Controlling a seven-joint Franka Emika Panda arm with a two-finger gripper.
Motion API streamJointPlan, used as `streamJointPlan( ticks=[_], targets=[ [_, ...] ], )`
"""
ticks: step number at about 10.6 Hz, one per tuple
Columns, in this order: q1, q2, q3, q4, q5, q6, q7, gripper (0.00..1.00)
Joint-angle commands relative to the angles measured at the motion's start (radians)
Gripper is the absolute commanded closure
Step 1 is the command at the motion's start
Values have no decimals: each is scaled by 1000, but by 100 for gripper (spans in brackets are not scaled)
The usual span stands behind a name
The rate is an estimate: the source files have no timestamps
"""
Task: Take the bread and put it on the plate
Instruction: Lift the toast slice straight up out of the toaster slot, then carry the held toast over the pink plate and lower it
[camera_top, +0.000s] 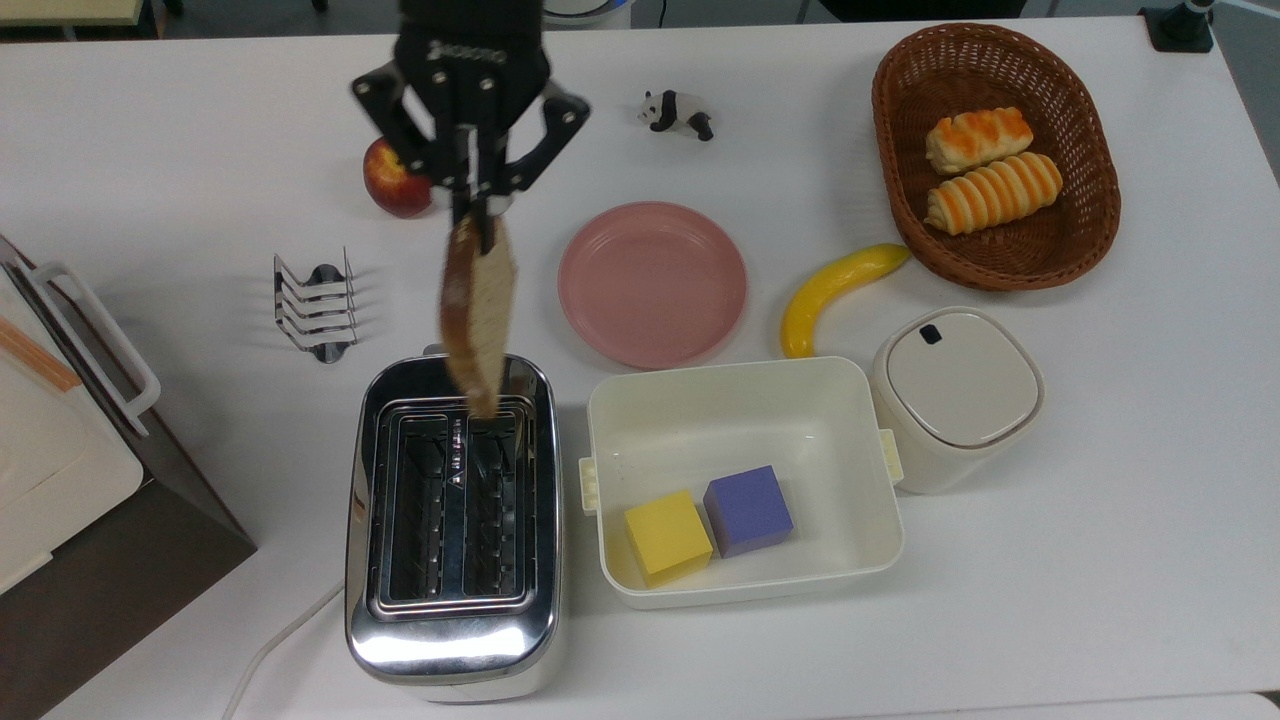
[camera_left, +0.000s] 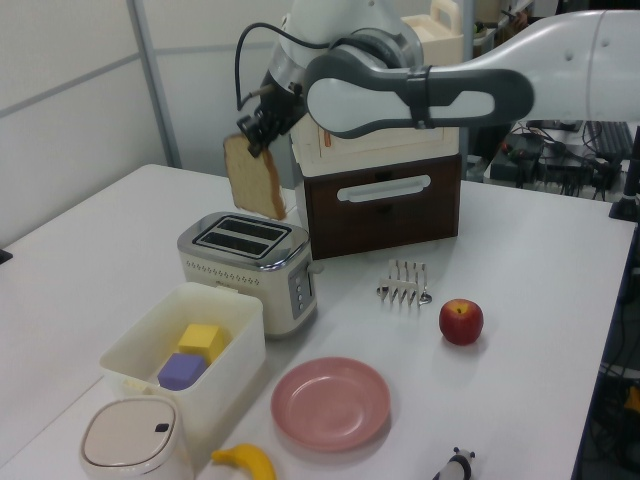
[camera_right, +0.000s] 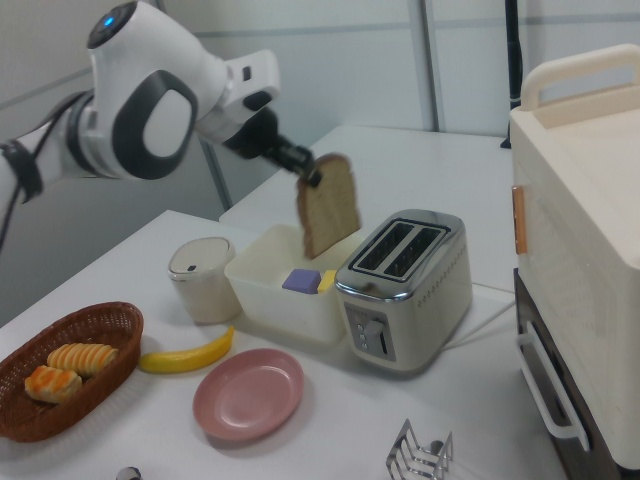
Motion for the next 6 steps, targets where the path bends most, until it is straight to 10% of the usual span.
streamJointPlan(
  ticks=[1, 6],
  targets=[
    [43, -151, 7, -194, 53, -136, -169, 100],
    [135, -231, 7, -357, 64, -293, -355, 100]
  ],
)
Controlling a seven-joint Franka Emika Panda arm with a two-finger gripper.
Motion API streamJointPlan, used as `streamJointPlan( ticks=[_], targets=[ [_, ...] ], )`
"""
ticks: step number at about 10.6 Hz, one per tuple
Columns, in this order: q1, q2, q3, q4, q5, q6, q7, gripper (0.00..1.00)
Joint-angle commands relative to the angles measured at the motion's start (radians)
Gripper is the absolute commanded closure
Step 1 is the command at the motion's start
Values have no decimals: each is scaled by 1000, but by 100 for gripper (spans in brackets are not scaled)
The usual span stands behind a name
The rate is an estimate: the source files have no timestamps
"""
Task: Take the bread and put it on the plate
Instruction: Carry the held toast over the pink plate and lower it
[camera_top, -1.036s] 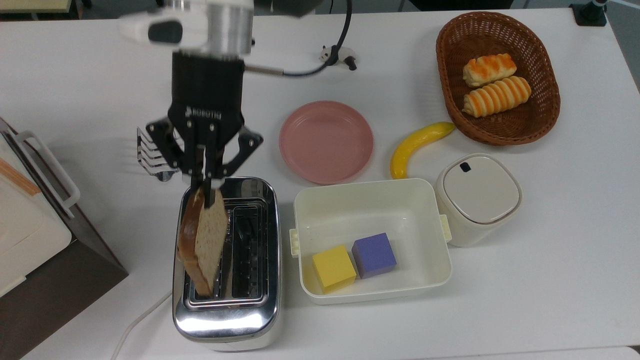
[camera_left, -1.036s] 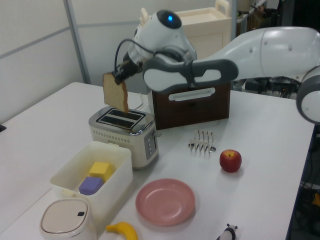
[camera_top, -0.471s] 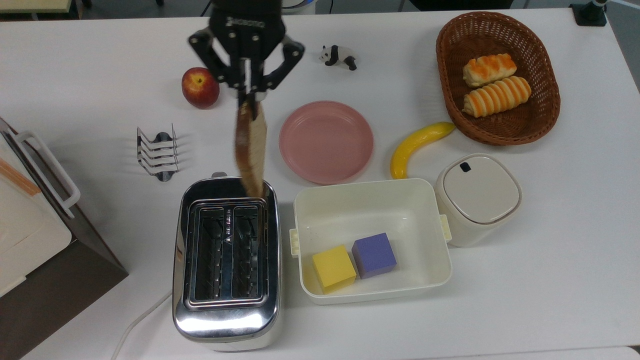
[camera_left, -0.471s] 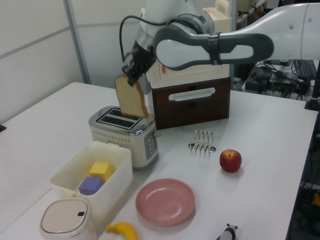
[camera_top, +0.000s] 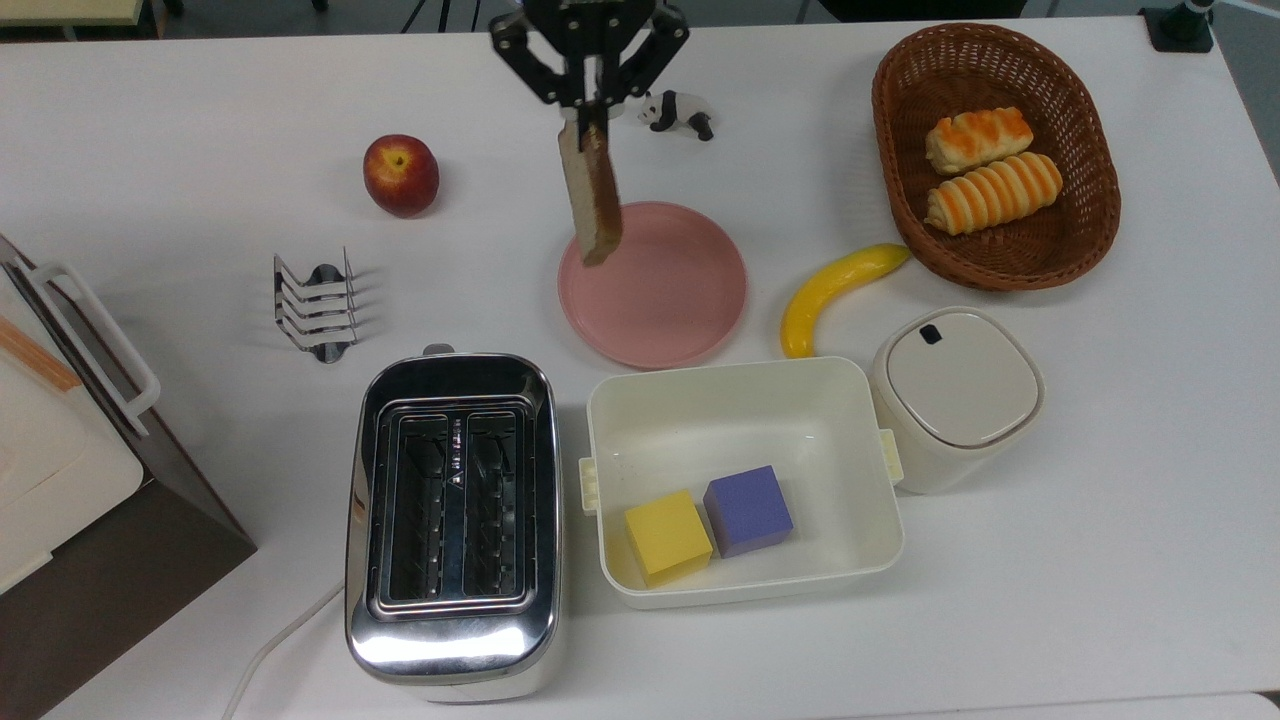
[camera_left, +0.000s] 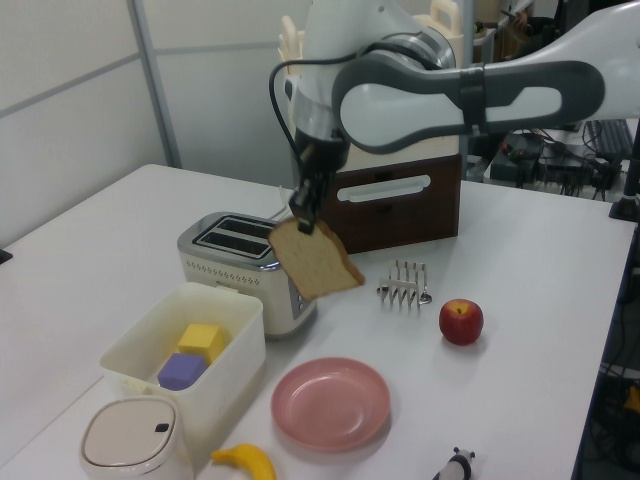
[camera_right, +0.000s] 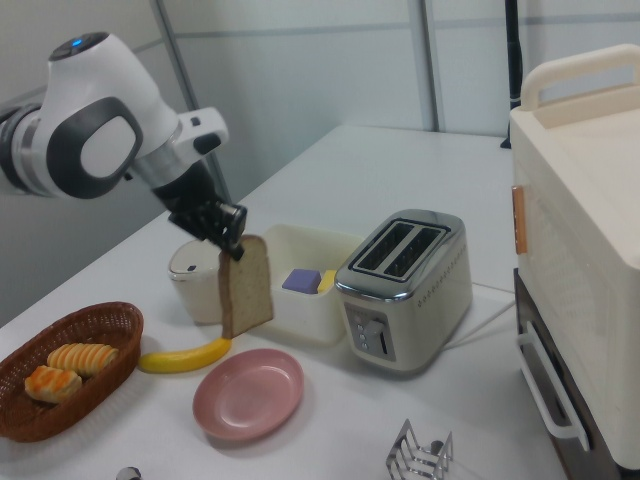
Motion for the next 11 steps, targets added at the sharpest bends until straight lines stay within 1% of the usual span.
streamJointPlan(
  ticks=[1, 2, 4, 5, 7, 8, 9, 10, 11],
  targets=[
    [72, -36, -9, -125, -31, 3, -51, 100],
    [86, -32, -9, -133, -73, 4, -42, 100],
    [113, 3, -11, -131, -106, 33, -19, 100],
    [122, 32, -11, -133, -141, 68, 30, 100],
    [141, 104, -11, -131, -265, 133, 151, 100],
    [145, 130, -9, -130, -316, 156, 201, 100],
    [147, 149, -9, -128, -345, 161, 220, 100],
    [150, 157, -9, -130, -348, 159, 220, 100],
    [170, 169, -9, -133, -350, 159, 222, 100]
  ],
)
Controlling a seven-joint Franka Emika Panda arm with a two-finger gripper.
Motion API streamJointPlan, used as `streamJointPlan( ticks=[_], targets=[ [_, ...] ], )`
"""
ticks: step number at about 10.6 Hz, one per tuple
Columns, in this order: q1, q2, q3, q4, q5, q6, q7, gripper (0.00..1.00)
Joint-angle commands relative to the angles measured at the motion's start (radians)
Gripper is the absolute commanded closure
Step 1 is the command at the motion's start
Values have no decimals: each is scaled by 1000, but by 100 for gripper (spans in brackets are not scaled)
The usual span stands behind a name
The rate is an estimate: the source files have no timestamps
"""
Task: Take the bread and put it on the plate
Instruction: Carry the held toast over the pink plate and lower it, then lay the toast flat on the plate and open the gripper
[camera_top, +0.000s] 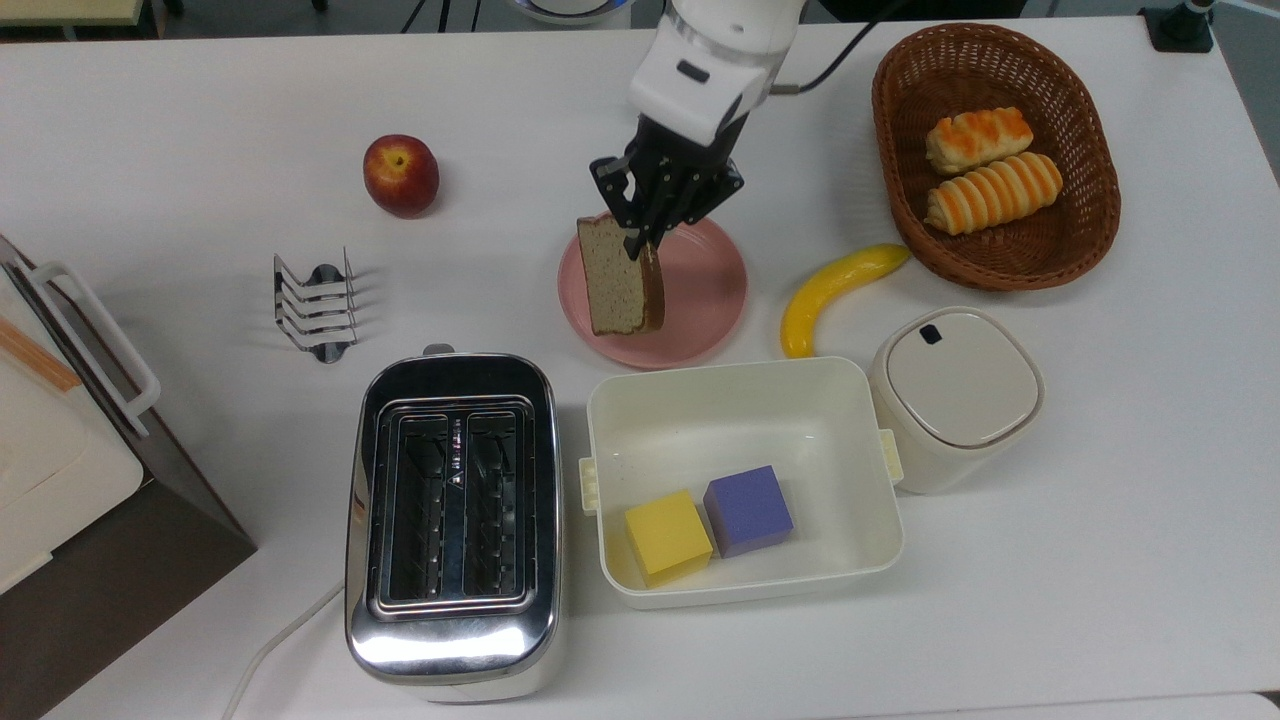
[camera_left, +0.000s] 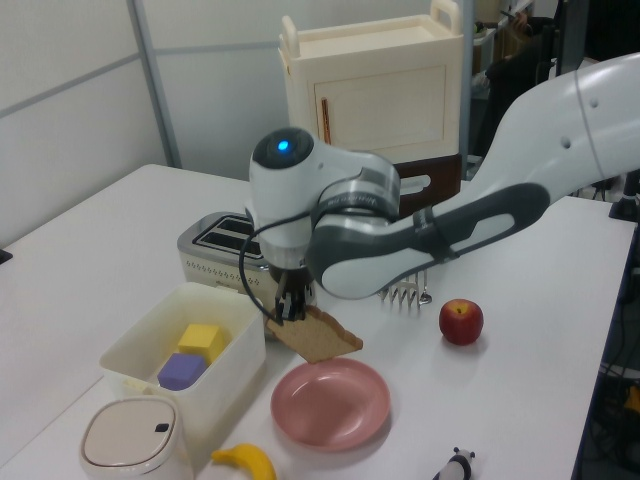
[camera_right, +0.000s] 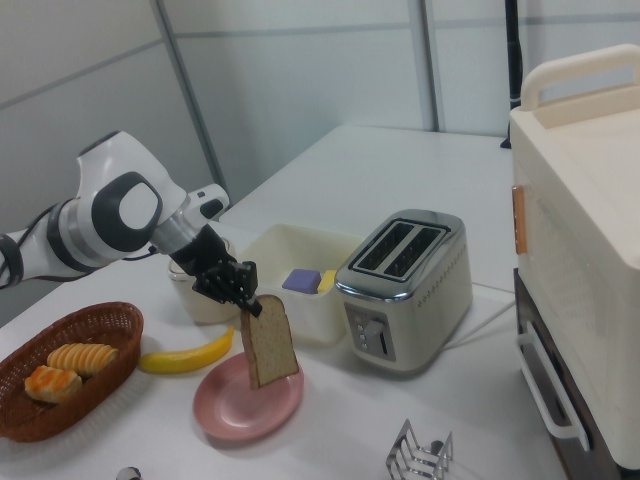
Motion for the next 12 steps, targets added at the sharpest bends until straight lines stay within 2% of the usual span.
streamJointPlan(
  ticks=[1, 2, 4, 8, 10, 12],
  targets=[
    [44, 6, -10, -15, -27, 10, 27, 100],
    [48, 8, -10, -22, -25, 9, 27, 100],
    [47, 6, -10, -23, -27, 9, 46, 1],
    [39, -9, -10, -15, -22, -12, 75, 0],
    [38, -38, -19, 16, 5, -57, 131, 0],
    [33, -58, -26, 68, 115, -92, 210, 0]
  ],
)
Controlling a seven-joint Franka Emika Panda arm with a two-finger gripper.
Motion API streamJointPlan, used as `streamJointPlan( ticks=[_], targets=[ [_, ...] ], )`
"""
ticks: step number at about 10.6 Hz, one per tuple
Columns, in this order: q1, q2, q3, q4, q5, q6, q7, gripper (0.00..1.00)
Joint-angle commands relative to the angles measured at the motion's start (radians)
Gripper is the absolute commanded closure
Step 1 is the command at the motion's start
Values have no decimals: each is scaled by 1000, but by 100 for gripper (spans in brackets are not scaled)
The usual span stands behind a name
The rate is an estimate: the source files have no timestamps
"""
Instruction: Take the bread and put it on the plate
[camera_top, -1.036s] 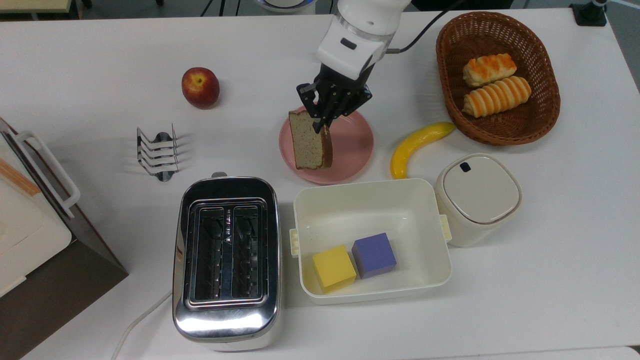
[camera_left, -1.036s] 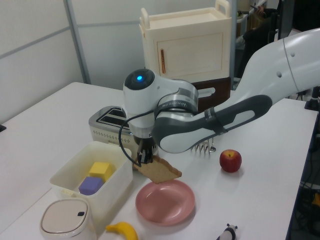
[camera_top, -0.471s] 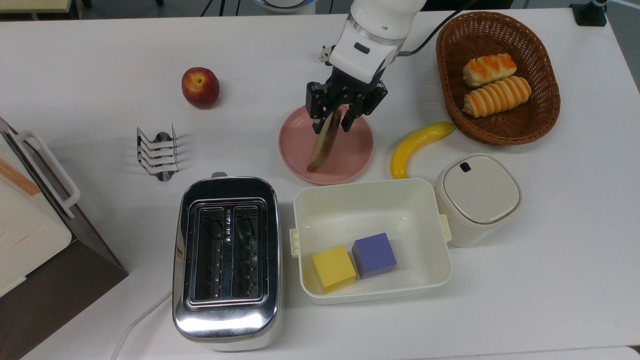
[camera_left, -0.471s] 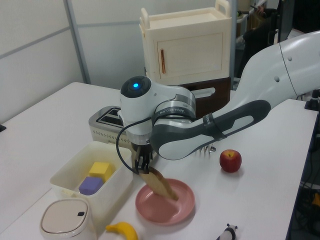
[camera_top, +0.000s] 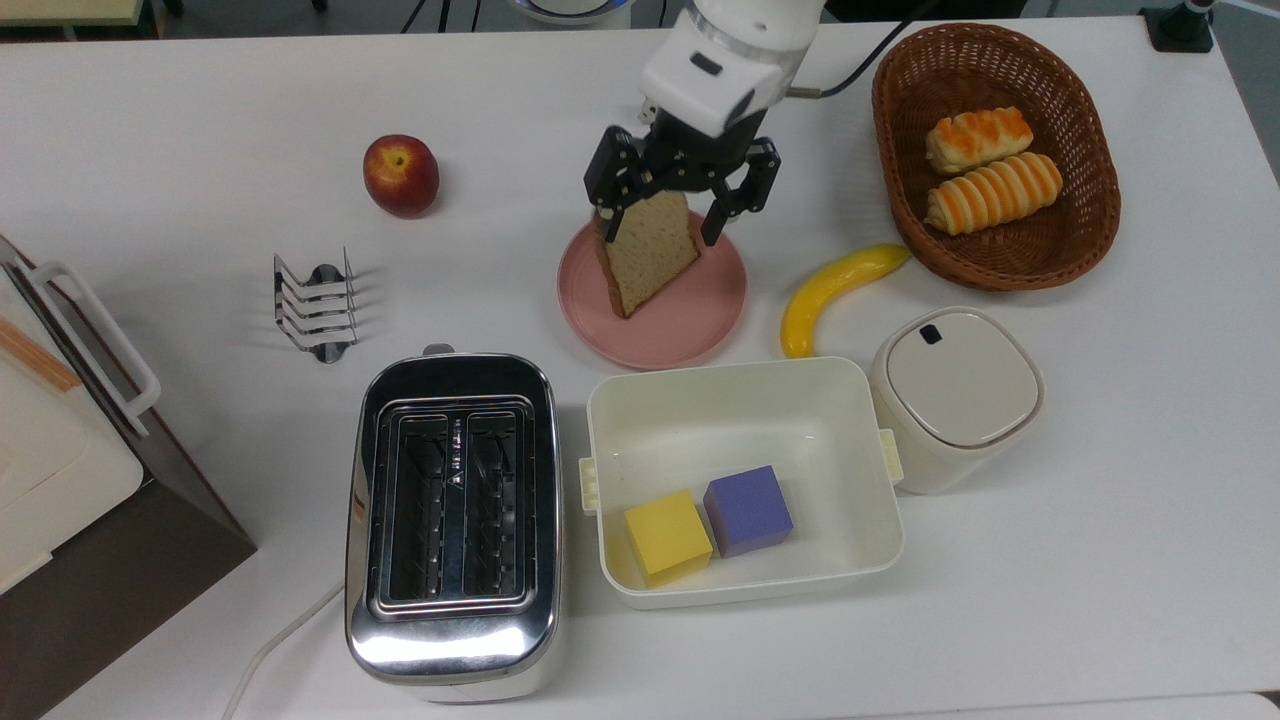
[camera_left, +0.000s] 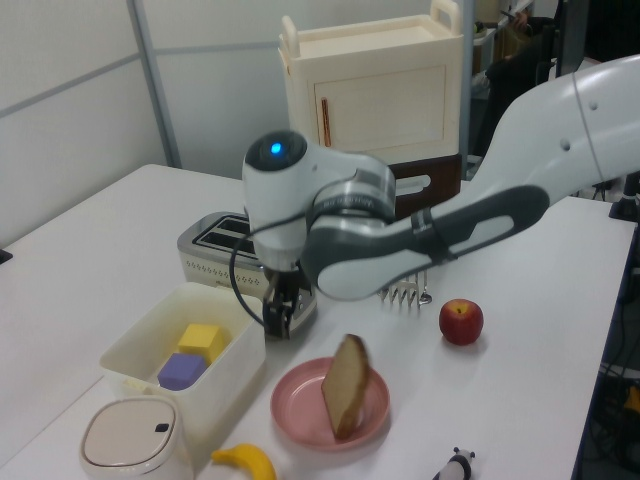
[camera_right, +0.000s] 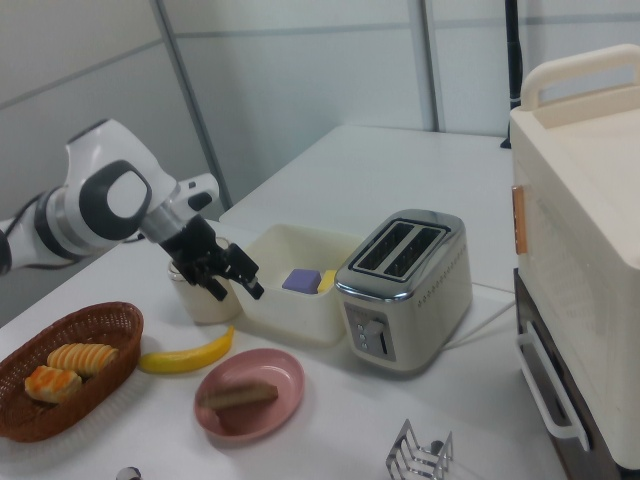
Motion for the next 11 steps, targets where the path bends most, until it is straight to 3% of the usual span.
streamJointPlan(
  ticks=[1, 7, 9, 11],
  targets=[
    [1, -46, -20, 77, 105, -79, 126, 0],
    [-2, -86, -82, 105, 131, -191, 143, 0],
    [-59, -135, -83, 103, 211, -312, 102, 0],
    [-122, -189, -85, 103, 292, -464, -68, 0]
  ],
)
